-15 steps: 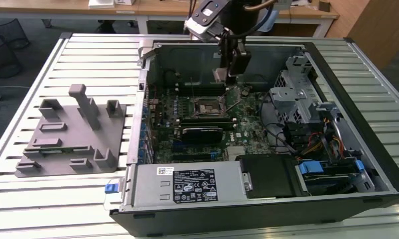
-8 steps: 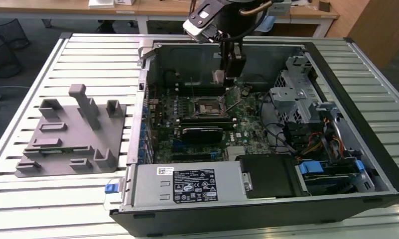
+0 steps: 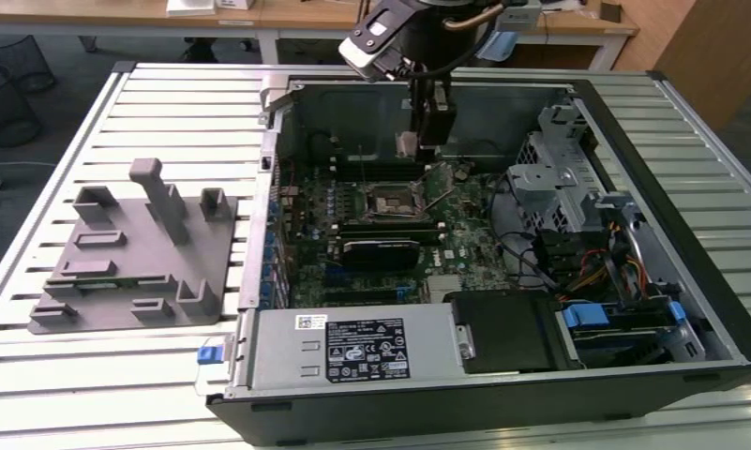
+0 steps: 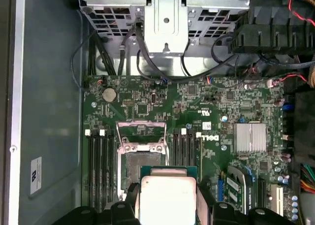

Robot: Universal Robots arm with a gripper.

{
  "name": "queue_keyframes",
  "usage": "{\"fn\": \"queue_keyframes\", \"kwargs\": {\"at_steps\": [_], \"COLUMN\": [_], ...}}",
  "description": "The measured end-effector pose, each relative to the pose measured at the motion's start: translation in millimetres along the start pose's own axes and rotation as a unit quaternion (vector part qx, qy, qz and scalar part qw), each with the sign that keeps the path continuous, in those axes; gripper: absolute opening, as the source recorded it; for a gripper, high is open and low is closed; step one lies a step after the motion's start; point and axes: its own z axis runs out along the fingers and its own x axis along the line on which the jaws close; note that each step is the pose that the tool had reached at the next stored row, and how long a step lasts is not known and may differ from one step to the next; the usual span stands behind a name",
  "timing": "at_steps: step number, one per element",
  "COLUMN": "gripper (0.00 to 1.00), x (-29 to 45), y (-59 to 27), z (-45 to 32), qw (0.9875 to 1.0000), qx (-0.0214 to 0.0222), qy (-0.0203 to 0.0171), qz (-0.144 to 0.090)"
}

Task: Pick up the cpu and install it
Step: 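Place the cpu into insertion slot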

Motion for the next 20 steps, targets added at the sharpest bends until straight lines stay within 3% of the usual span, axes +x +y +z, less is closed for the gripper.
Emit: {"fn": "queue_keyframes", "kwargs": {"at_steps": [5,9,15,20], "gripper": [0.54,0.54,0.54,0.54], "x": [2.7,10.9,12.6,13.9], "y": [-3.7,-4.0,-4.8,-9.4], "z": [3.7,10.4,21.4,30.4], "qw": [0.9998,0.9998,0.9999,0.9997], "qx": [0.0004,0.0005,-0.0017,-0.0031], "qy": [-0.0006,-0.0007,0.0004,0.0008], "qz": [0.018,0.022,-0.014,-0.026]}}
